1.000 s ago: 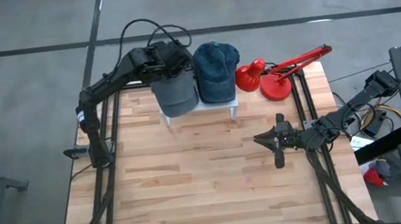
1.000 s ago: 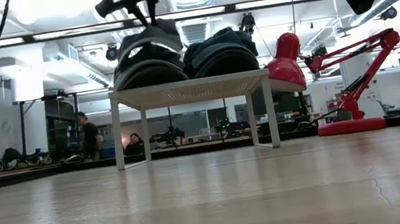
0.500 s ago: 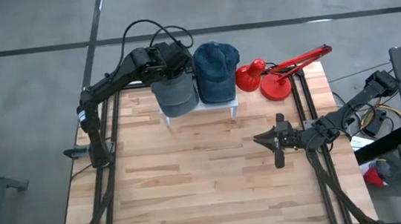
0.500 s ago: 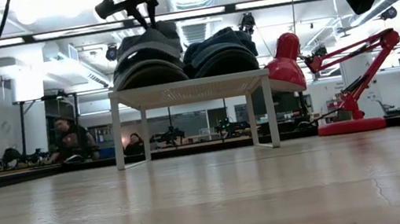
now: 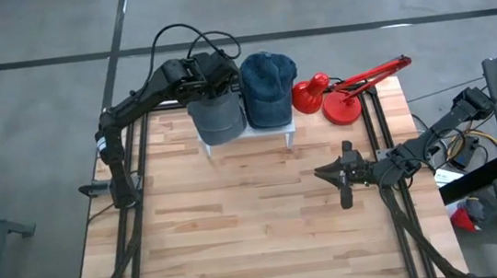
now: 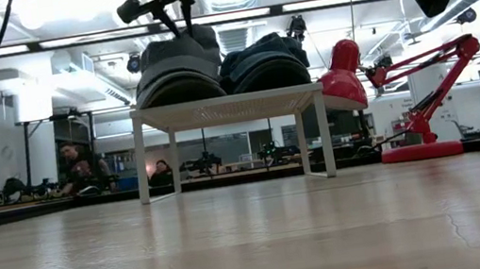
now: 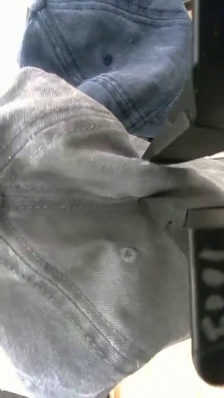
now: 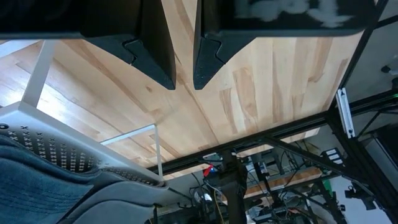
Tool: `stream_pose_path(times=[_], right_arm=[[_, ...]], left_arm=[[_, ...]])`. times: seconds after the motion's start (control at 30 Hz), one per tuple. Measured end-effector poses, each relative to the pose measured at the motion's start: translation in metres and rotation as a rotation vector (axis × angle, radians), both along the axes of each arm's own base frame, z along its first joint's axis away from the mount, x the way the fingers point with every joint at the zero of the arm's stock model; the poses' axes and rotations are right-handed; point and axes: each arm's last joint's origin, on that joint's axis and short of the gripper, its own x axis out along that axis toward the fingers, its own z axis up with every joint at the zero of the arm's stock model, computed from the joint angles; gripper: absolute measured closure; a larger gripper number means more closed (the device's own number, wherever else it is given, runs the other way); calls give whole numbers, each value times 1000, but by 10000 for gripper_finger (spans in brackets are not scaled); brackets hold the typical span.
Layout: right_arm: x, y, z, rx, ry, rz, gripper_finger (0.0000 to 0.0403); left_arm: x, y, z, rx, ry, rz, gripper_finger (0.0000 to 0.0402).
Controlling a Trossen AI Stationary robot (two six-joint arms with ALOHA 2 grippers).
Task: Pick & Place hat
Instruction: Stack the gray cap on the gray cap, then return to Home Position
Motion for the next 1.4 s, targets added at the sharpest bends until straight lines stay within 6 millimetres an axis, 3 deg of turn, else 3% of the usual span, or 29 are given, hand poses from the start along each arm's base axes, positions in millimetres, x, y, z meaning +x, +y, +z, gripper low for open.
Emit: stream_pose_path(times=[0.3, 0.7, 0.97, 1.4], right_arm=[[0, 0, 0, 0, 0, 0, 351], [0, 0, 0, 0, 0, 0, 351], [0, 0, 0, 0, 0, 0, 351], [0, 0, 0, 0, 0, 0, 351]], left_arm=[[-3, -1, 8, 10, -45, 27, 260], [-14, -11, 41, 39, -172, -11, 260], [-6, -3, 53, 238, -170, -28, 261], [6, 13, 5, 193, 36, 40, 262]])
